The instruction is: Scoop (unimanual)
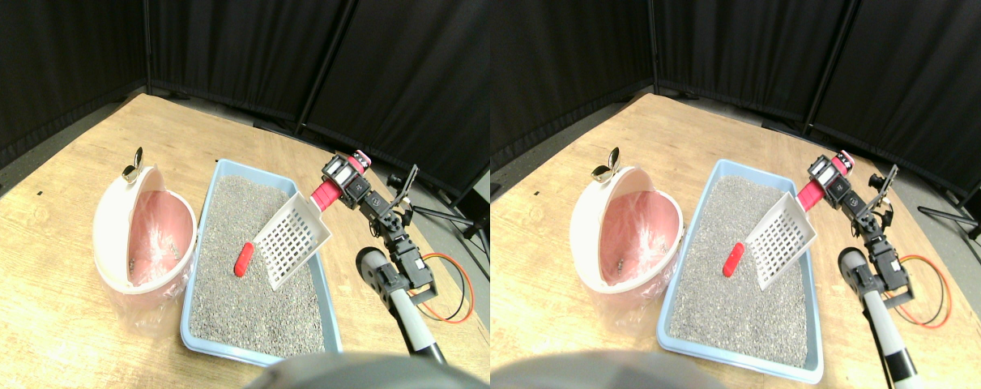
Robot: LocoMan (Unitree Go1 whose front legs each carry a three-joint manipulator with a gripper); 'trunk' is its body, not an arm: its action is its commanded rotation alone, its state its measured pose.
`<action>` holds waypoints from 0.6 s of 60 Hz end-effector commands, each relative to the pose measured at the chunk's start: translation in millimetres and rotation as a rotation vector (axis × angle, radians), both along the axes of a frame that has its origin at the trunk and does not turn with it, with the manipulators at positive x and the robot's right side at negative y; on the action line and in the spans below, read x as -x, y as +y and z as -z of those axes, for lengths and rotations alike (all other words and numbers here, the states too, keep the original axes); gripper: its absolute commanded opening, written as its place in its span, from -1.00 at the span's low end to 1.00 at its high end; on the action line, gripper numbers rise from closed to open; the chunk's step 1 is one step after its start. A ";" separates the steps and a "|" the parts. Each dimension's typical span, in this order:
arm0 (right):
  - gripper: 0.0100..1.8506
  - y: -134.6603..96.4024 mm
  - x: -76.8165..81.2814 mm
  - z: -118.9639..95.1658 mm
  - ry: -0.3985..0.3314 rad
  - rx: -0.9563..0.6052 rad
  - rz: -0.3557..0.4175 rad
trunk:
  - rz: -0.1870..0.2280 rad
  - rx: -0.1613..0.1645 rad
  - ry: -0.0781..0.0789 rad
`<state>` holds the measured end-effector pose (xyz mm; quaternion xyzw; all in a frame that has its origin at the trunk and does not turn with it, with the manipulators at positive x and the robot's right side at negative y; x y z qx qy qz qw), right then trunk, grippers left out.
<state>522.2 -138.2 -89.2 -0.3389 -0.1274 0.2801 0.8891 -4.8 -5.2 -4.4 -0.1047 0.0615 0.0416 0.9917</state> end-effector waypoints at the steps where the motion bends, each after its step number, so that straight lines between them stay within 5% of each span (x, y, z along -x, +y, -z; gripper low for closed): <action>1: -0.95 13.0 7.4 9.0 0.012 0.041 -0.056 | -0.009 0.030 0.024; 23: -0.95 55.0 41.8 94.4 0.270 0.002 -0.047 | -0.053 0.051 0.039; 36: -0.95 50.9 38.5 75.7 0.340 -0.099 0.003 | -0.055 0.051 0.033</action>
